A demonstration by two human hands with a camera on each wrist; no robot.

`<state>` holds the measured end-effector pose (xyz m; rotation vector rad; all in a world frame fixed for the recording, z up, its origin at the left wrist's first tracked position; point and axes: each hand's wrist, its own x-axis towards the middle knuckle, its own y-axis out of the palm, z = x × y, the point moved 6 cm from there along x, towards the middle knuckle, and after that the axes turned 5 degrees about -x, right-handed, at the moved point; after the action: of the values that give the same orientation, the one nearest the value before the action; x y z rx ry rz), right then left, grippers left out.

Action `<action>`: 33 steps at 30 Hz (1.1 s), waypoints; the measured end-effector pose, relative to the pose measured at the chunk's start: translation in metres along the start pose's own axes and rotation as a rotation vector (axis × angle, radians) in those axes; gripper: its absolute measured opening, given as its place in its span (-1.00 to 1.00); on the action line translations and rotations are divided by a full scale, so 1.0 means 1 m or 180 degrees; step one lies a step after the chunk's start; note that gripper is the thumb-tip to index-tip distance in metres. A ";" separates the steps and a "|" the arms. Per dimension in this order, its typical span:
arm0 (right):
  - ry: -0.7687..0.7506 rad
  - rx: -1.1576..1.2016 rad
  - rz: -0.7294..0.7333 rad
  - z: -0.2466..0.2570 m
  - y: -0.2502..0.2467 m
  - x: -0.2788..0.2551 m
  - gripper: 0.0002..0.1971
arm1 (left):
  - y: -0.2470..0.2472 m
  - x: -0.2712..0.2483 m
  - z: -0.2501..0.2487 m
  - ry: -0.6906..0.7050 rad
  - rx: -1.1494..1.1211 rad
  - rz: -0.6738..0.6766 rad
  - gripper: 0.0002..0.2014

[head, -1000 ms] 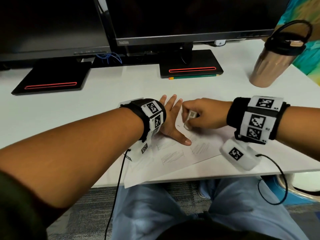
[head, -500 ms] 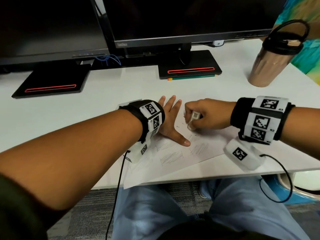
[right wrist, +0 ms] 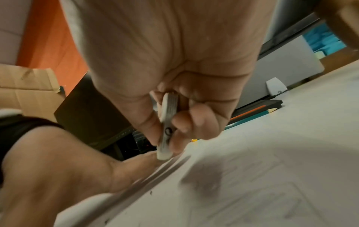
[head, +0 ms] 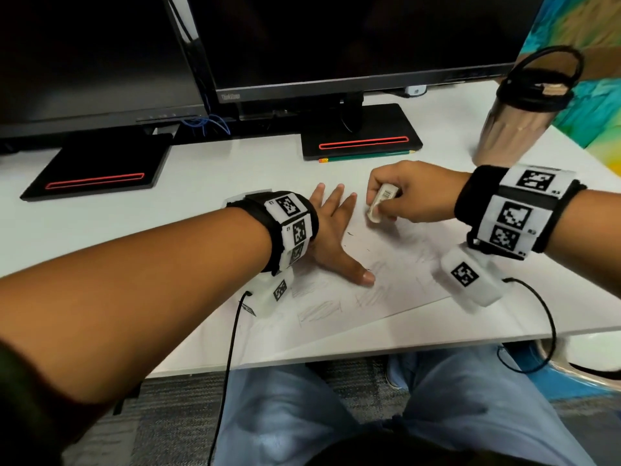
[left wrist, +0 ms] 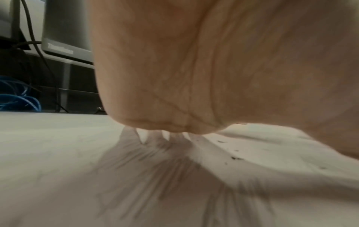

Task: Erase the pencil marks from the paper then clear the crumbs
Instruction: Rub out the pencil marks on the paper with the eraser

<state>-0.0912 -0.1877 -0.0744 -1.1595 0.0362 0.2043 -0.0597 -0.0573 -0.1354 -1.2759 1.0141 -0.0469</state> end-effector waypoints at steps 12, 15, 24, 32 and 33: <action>-0.0231 -0.0328 0.0545 0.008 0.033 -0.009 -0.89 | 0.007 0.010 -0.014 -0.0002 0.0148 0.0005 0.40; -0.0491 -0.0447 0.0625 0.016 0.039 -0.011 -0.90 | 0.008 0.013 -0.011 -0.0026 0.0133 -0.0014 0.41; -0.0731 -0.0486 0.0563 0.016 0.041 -0.018 -0.90 | 0.009 0.015 -0.011 0.0020 0.0109 -0.0090 0.43; -0.0722 -0.0544 0.0546 0.011 0.037 -0.019 -0.79 | 0.009 0.014 -0.012 0.0028 0.0125 -0.0054 0.44; -0.0663 -0.0541 0.0510 0.008 0.034 -0.018 -0.77 | 0.009 0.015 -0.012 0.0019 0.0139 -0.0055 0.44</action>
<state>-0.1152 -0.1698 -0.0998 -1.3000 -0.0737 0.4766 -0.0629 -0.0714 -0.1504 -1.2454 1.0023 -0.0859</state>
